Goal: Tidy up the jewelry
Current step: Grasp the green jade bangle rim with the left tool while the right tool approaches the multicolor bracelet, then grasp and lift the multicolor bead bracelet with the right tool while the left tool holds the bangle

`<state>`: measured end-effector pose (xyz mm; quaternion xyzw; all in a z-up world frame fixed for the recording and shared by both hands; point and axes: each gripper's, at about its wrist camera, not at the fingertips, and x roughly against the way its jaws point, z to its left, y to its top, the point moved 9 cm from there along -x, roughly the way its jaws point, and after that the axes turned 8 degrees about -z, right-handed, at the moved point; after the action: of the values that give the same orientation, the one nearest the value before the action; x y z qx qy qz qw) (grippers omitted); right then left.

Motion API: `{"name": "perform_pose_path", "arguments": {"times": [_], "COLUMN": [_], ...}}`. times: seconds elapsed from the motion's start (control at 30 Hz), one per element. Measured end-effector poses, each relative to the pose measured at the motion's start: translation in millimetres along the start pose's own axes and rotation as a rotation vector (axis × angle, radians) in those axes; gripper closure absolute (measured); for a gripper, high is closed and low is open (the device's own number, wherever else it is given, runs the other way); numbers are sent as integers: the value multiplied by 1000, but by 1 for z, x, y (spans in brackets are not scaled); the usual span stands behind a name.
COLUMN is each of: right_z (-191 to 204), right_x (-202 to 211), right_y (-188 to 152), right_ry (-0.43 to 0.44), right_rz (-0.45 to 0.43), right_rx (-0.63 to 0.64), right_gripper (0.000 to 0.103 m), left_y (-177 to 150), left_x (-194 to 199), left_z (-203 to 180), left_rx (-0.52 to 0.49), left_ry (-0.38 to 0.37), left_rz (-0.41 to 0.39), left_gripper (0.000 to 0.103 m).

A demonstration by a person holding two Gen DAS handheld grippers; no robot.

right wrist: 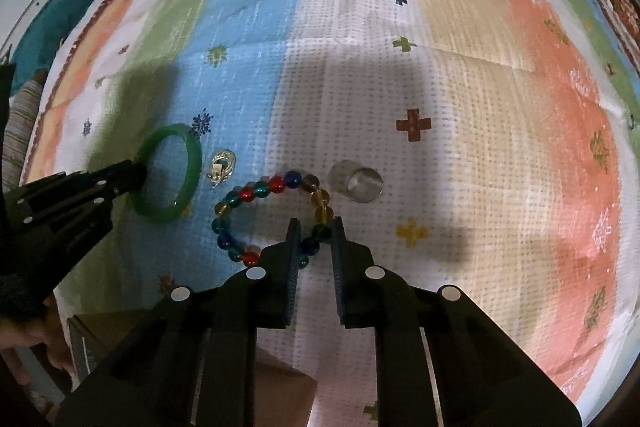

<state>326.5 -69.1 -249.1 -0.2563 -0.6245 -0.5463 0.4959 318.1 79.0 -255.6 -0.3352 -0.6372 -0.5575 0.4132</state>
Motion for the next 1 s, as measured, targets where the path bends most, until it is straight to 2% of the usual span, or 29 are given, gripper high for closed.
{"name": "perform_pose_path", "arguments": {"times": [0.1,0.17,0.33,0.8,0.83,0.87,0.9,0.93,1.0], "right_z": [3,4,12,-2,-4,-6,-7,-7,-5], "right_x": [4,12,30,18,16,15,15,14,11], "right_y": [2,5,10,5,5,4,5,5,4], "right_ry": [10,0,-15,-52,-56,-63,-63,-61,-57], "right_rz": [-14,-38,-91,-26,-22,-22,-26,-28,-21], "right_rx": [2,22,80,10,4,-5,-11,-9,6], "right_gripper": [89,102,102,102,100,86,64,60,60], "left_y": [0,1,5,3,3,2,2,2,2], "left_x": [5,9,24,27,26,25,25,24,23], "left_z": [0,0,-6,-7,-6,-6,-5,-5,-4], "left_rx": [-4,-3,-35,-43,-42,-43,-42,-42,-43], "left_ry": [5,0,10,15,14,14,13,14,18], "left_rz": [-11,-21,-60,-62,-59,-57,-56,-55,-56], "left_gripper": [96,97,96,96,96,96,96,96,96]}}
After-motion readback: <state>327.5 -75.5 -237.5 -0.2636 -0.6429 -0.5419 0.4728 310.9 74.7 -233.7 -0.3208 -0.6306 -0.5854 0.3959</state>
